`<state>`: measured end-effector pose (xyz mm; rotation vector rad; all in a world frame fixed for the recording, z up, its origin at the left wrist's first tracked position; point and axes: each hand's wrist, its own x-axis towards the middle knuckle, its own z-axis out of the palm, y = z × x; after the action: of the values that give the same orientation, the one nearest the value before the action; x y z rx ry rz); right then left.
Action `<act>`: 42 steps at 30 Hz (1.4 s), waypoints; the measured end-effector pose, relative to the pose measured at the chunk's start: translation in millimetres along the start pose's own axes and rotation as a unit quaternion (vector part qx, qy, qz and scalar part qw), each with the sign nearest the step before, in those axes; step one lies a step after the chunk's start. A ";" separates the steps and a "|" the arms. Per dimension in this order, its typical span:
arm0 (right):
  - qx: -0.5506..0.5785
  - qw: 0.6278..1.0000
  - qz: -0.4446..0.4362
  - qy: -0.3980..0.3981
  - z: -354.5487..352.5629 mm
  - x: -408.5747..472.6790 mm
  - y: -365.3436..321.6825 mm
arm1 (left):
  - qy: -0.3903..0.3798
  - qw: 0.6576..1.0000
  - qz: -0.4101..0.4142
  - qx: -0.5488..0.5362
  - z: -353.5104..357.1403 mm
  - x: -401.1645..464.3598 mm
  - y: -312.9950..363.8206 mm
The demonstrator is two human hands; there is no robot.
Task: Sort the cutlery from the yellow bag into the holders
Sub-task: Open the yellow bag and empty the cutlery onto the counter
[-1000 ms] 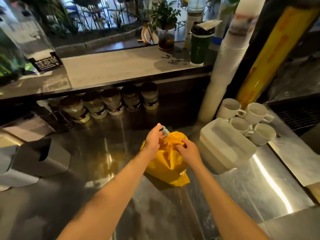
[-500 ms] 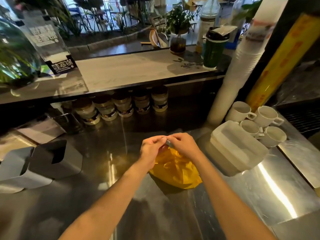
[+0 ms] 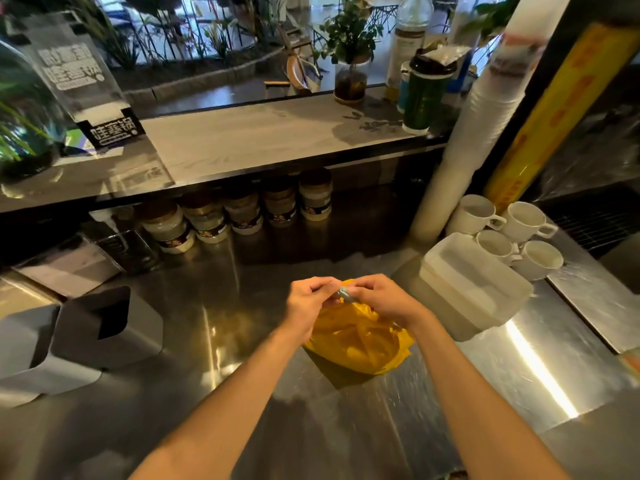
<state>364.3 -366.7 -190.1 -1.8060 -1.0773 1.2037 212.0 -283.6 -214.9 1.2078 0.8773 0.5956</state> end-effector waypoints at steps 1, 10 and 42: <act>0.001 1.000 0.002 -0.014 -2.2 -0.5 0.3 | -0.002 1.000 -0.004 -0.003 0.3 0.1 -2.0; 0.036 0.999 0.004 0.025 -5.0 0.6 11.8 | -0.076 0.974 0.055 0.208 -8.2 9.3 -6.1; 0.094 0.979 -0.007 0.179 -21.6 -48.7 77.5 | -0.022 0.999 -0.012 -0.045 27.5 -23.8 3.2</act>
<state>393.6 -444.6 -233.8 -1.7756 -0.7435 0.8919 222.1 -316.6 -202.8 1.1240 0.8187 0.5822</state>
